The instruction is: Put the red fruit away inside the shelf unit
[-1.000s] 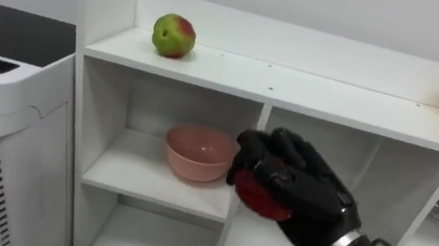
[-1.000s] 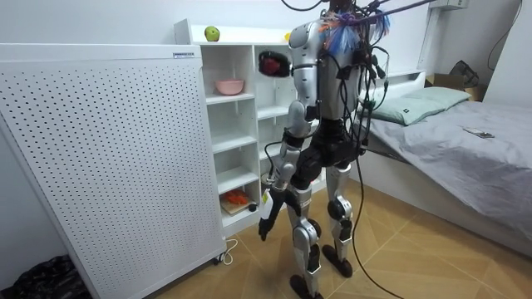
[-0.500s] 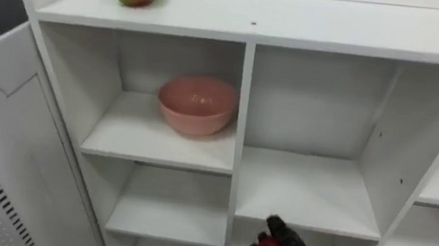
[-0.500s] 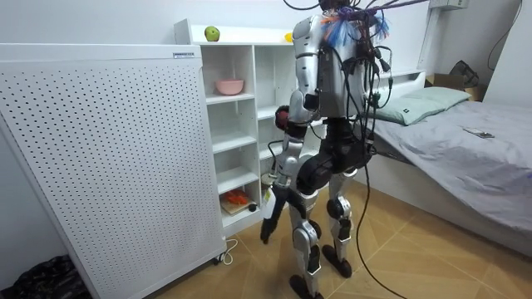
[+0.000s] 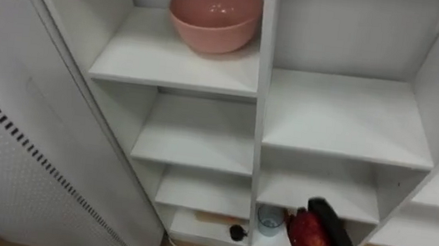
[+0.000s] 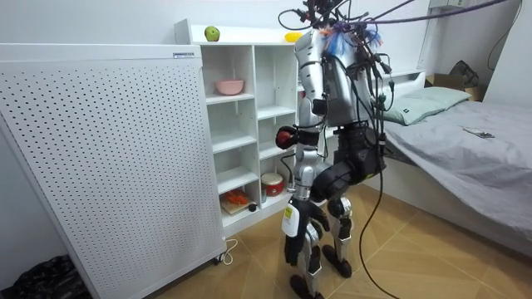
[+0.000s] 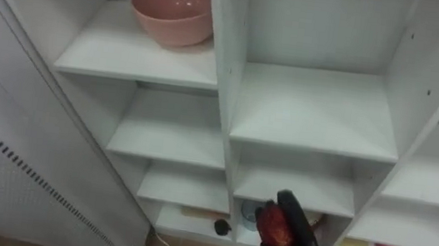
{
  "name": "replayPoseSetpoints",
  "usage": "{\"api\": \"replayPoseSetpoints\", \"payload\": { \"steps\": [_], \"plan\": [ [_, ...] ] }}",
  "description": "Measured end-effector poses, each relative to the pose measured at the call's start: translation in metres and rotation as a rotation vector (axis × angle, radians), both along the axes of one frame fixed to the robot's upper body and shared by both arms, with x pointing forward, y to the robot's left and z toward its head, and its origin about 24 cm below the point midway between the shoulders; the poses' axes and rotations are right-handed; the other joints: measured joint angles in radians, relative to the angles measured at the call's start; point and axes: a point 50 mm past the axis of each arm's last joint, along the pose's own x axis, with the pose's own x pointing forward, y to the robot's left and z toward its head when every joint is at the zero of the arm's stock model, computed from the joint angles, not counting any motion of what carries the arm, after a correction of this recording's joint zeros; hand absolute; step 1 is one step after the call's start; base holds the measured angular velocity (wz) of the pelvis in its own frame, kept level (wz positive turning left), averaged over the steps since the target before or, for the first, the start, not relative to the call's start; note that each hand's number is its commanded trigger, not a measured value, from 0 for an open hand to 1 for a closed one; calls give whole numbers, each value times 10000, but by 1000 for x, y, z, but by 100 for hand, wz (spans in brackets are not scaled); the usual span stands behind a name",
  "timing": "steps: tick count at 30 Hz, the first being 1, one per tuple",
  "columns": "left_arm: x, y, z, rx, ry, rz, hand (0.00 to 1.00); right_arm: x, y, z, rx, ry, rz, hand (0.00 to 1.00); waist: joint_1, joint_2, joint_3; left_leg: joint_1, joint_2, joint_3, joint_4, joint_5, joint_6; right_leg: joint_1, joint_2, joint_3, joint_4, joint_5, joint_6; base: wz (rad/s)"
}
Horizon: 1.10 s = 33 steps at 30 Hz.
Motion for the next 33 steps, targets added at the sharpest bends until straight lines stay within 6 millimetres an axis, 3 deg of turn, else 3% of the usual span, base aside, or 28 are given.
{"api": "replayPoseSetpoints", "payload": {
  "steps": [5, 10, 15, 16, 17, 18, 23, 27, 33],
  "plan": [
    [7, -7, 1, -292, -339, 50, 0, 9, -18, 20, 298, -505, -716, 100, 353, -7, 11, -968, 76, 359, 615, -22, 34, -902, -68, 149, 528, -110, -23, 11],
    [10, -6, 1, -248, -482, -98, 0, 15, -32, 34, -55, -589, -1068, 100, 603, 8, 8, -1587, 90, 417, 831, -72, 73, -1541, -188, 140, 813, -112, -81, 2],
    [10, -4, 2, -194, -512, -118, 0, 21, -43, 50, 295, -727, -1763, 100, 648, 46, -11, -1848, 46, 510, 1148, -160, 105, -1872, -312, 143, 1164, -188, -124, 0],
    [11, -3, 2, -187, -542, -129, 0, 23, -46, 55, 354, -759, -1900, 85, 629, 53, -15, -1861, 46, 520, 1198, -195, 109, -1885, -313, 149, 1213, -213, -122, 0],
    [12, -3, 2, -202, -610, -136, 0, 25, -49, 62, 369, -863, -2025, 6, 627, 72, -27, -1891, 55, 520, 1212, -217, 115, -1895, -313, 149, 1231, -219, -118, 0],
    [13, -3, 3, -212, -667, -143, 0, 26, -50, 66, 346, -941, -2079, 0, 625, 79, -31, -1920, 66, 520, 1215, -228, 119, -1906, -318, 151, 1235, -219, -118, 0],
    [26, -1, 10, -274, -1415, -284, 0, 36, -61, 101, 416, -1766, -2637, 0, 620, 103, -48, -2045, 122, 526, 1442, -249, 139, -1939, -254, 79, 1263, -201, -114, 0],
    [30, 2, 12, -206, -1698, -353, 0, 38, -62, 107, 506, -1703, -2957, 0, 624, 140, -73, -2034, 129, 546, 1457, -252, 142, -1939, -259, 77, 1287, -201, -115, 0],
    [21, 4, 11, -81, -1673, -290, 0, 37, -69, 115, 770, -1937, -3527, 0, 656, 303, -181, -2023, 133, 563, 1471, -253, 143, -1938, -263, 92, 1305, -194, -126, 0]
  ]
}}
